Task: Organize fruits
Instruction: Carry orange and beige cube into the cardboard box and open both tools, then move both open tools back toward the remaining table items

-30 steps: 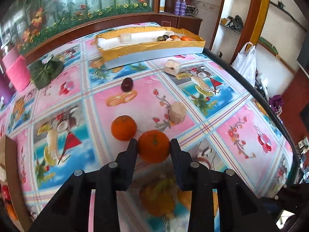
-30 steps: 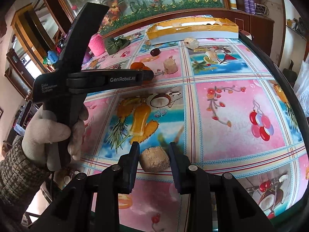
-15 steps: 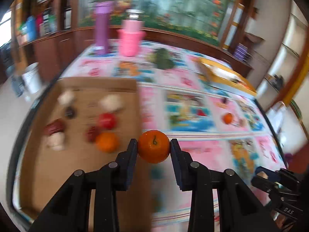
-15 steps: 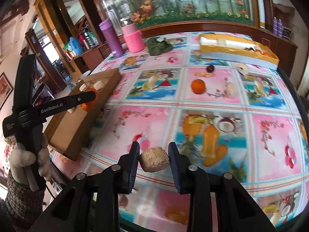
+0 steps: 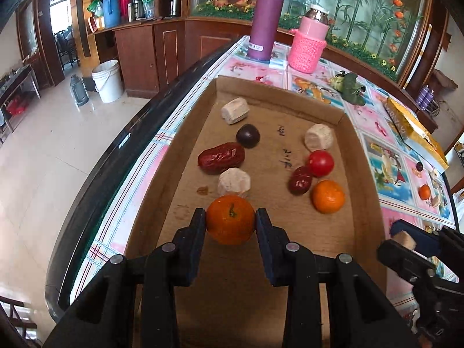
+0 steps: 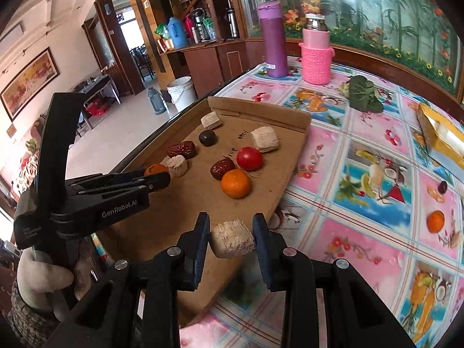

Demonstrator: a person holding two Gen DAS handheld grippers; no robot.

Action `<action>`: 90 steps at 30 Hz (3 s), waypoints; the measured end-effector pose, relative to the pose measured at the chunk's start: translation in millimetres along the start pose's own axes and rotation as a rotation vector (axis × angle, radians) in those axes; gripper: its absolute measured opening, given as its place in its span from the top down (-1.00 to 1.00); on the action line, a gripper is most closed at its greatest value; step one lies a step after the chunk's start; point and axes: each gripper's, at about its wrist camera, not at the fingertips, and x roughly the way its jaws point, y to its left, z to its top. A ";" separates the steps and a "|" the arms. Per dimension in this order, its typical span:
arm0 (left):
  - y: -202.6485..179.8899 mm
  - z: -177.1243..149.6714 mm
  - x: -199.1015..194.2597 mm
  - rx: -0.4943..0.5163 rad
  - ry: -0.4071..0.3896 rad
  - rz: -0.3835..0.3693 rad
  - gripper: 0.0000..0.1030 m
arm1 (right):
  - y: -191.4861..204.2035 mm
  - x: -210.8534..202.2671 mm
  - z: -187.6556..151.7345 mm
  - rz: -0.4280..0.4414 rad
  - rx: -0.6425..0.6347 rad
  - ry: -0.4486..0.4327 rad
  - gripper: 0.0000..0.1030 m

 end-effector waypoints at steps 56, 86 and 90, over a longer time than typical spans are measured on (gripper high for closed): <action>-124.6 -54.2 -89.8 0.273 -0.228 0.088 -0.61 | -76.6 -59.4 -79.1 -0.075 0.267 -0.095 -0.31; -169.4 -57.3 -51.5 0.291 -0.072 -0.125 -0.61 | -228.5 -108.7 -96.2 -0.408 0.396 -0.126 -0.33; -183.0 -58.1 -46.5 0.301 -0.062 -0.180 -0.60 | -309.0 -129.5 -79.0 -0.487 0.545 -0.215 -0.32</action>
